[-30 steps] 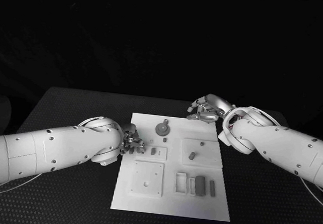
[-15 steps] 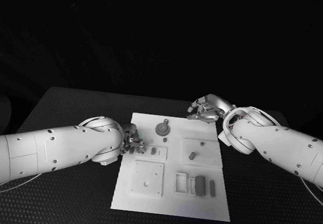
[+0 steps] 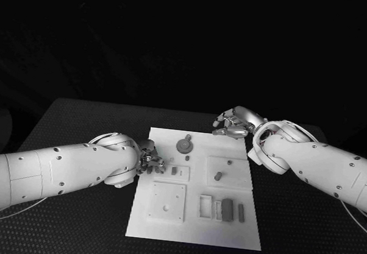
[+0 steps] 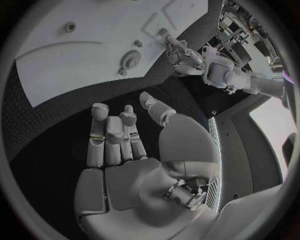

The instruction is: Assemble the parts on the task board

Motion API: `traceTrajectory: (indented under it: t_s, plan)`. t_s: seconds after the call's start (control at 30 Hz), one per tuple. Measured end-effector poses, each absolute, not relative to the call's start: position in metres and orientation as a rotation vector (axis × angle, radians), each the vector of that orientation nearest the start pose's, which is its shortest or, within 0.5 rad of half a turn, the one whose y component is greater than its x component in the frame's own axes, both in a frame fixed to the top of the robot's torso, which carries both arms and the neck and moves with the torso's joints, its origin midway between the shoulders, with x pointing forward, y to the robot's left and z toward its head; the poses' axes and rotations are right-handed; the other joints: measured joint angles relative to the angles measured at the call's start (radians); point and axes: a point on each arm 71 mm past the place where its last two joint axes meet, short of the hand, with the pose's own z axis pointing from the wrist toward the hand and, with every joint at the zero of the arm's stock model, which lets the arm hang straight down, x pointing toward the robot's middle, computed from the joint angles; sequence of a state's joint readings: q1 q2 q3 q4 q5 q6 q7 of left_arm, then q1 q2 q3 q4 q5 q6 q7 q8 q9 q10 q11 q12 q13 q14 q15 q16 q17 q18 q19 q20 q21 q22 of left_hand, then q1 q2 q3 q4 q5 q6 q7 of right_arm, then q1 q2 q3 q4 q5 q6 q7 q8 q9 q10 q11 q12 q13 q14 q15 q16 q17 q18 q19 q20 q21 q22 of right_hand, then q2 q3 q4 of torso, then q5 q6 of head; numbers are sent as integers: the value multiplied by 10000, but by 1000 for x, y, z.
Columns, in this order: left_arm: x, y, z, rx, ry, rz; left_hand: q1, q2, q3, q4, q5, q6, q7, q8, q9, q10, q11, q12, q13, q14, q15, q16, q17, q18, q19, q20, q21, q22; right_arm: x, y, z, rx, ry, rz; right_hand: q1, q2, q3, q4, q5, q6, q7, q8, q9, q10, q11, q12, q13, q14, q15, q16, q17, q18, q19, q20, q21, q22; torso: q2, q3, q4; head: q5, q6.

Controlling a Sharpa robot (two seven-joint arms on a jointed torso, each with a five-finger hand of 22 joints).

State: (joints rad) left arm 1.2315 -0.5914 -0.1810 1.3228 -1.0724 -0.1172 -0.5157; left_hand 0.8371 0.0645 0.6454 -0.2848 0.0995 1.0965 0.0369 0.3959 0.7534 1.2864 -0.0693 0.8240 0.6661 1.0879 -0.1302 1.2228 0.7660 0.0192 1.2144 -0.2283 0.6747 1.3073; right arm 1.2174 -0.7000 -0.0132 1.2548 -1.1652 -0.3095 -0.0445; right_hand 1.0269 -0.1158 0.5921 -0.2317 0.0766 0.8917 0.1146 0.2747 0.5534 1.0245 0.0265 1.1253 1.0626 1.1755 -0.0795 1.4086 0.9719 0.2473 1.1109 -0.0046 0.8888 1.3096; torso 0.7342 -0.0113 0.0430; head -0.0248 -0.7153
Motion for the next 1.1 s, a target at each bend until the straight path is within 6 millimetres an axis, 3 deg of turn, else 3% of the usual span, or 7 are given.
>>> traceTrajectory:
  t_s: [1.1]
  plan:
    - [501, 153, -259, -2231, 21758, -3862, 6, -6, 13, 11, 96, -3, -4, 100, -38, -41, -2, 38, -3, 17, -22, -1, -3, -1, 9, -4, 38, 5, 540, -210, -185, 1557, 16887, 7097, -39, 39, 0, 0, 0, -20, 20, 1, 8, 0, 0, 0, -7, 0, 0, 0, 1, 0, 21, -21, 0, 0, -8, -2, 6, -21, -14]
